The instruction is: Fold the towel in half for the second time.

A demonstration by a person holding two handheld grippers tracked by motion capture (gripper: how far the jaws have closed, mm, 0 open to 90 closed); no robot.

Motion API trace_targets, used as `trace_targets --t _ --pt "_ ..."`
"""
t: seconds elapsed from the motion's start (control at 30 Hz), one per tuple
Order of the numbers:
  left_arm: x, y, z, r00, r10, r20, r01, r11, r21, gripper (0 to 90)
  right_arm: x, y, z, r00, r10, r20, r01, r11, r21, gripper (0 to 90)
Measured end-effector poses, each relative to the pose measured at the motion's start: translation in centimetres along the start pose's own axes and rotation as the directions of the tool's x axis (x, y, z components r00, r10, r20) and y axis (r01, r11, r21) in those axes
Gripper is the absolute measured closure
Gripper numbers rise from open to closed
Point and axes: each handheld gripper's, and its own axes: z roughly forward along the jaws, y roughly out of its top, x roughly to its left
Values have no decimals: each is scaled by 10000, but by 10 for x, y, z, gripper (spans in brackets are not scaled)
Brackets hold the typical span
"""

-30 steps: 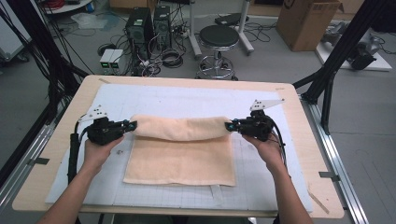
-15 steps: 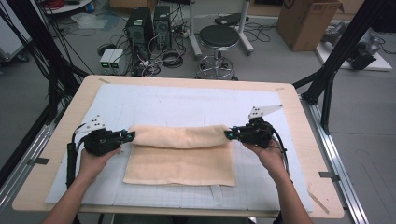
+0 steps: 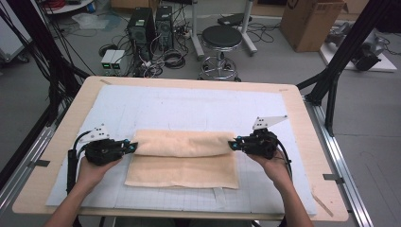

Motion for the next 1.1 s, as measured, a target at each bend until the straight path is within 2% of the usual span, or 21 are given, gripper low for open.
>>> trace_targets --t 0.1,0.17,0.23,0.3,0.53,0.63,0.77,0.97,1.1 --pt "-5 -1 -1 9998 195 -43 -194 9993 319 827 3 -5 0 10000 54 -38 -54 10000 42 821" --pt "-8 -1 -1 9996 276 -77 -273 9990 358 827 5 -8 0 10000 -35 -10 35 10000 54 820" --pt "-9 -3 -2 9999 134 -40 -133 9995 272 827 8 -10 -1 10000 -74 -6 74 10000 2 820" --pt "-9 -7 -1 9998 -197 -75 200 9992 345 827 10 -13 -1 10000 19 26 -19 10000 -32 820" --pt "-12 -25 -2 9991 -410 -47 411 9989 208 822 15 -27 2 10000 54 -43 -53 10000 70 818" --pt "-14 -29 -3 9994 -333 -47 334 9993 190 820 16 -33 3 9997 213 -90 -213 9998 55 817" --pt "-16 -31 -4 10000 -69 -14 70 9995 321 814 18 -40 5 9998 179 -78 -178 9998 103 815" --pt "-17 -39 -6 9999 -80 105 73 9982 593 803 22 -51 7 9997 227 -103 -223 9989 418 798" --pt "-17 -43 -10 9994 -246 245 230 9976 656 757 23 -55 6 9997 243 -41 -240 9983 524 760"
